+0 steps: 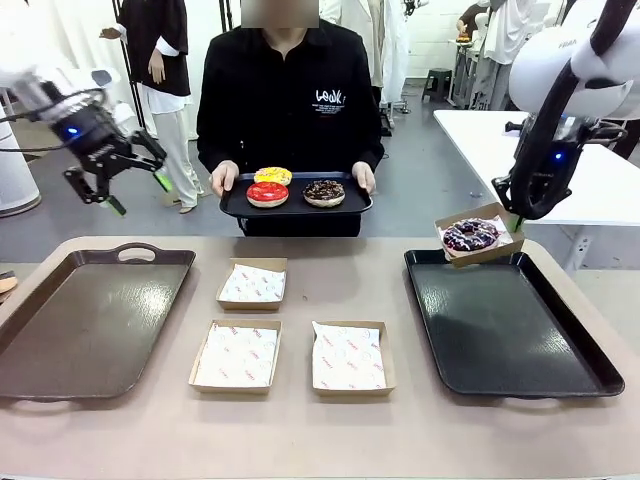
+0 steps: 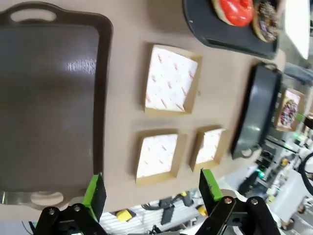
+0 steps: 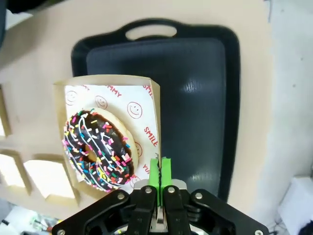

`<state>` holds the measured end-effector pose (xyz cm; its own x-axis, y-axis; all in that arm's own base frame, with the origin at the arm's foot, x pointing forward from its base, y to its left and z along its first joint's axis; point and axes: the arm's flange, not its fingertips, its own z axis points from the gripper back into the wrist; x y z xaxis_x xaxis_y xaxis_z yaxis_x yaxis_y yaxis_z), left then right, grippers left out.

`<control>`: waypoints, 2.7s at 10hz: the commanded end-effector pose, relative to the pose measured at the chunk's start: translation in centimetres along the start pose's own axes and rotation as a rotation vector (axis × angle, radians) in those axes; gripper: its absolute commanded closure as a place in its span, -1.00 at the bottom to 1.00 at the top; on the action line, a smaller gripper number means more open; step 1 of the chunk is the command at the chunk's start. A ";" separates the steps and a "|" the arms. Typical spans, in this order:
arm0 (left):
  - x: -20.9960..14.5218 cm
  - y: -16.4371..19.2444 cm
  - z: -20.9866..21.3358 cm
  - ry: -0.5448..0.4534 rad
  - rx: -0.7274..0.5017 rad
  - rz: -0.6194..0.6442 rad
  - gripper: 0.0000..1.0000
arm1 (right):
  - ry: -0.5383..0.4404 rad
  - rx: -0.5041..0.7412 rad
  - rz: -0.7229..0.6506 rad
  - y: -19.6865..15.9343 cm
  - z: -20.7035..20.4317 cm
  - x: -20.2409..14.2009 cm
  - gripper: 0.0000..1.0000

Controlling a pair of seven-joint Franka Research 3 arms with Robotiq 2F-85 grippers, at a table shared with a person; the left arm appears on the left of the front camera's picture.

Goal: Individually package the donuts and arrange them on the tray.
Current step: Place the picked Paper togo box on the Handle tray while simultaneously picking up another Paper togo box from the table with the other hand.

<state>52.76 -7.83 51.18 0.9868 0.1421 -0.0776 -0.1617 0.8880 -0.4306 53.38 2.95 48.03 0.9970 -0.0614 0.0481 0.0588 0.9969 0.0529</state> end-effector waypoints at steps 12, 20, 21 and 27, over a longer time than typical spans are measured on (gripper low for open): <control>3.6 -6.7 -16.7 -0.161 0.325 -0.035 -1.00 | 0.003 0.016 -0.007 -0.4 -2.9 1.2 0.98; 3.5 -6.6 -17.3 -0.125 0.300 -0.061 -1.00 | 0.003 0.016 -0.007 -0.4 -2.9 1.2 0.98; 3.5 -6.6 -17.3 -0.125 0.300 -0.061 -1.00 | 0.003 0.016 -0.007 -0.4 -2.9 1.2 0.98; 3.1 -6.1 -17.7 -0.106 0.316 -0.114 -1.00 | -0.013 -0.020 0.039 -0.8 -4.9 1.8 0.98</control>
<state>56.89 -20.68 37.98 0.9930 0.1030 0.0578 -0.0938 0.9852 -0.1437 55.04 2.52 44.45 0.9975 -0.0528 0.0477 0.0501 0.9972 0.0552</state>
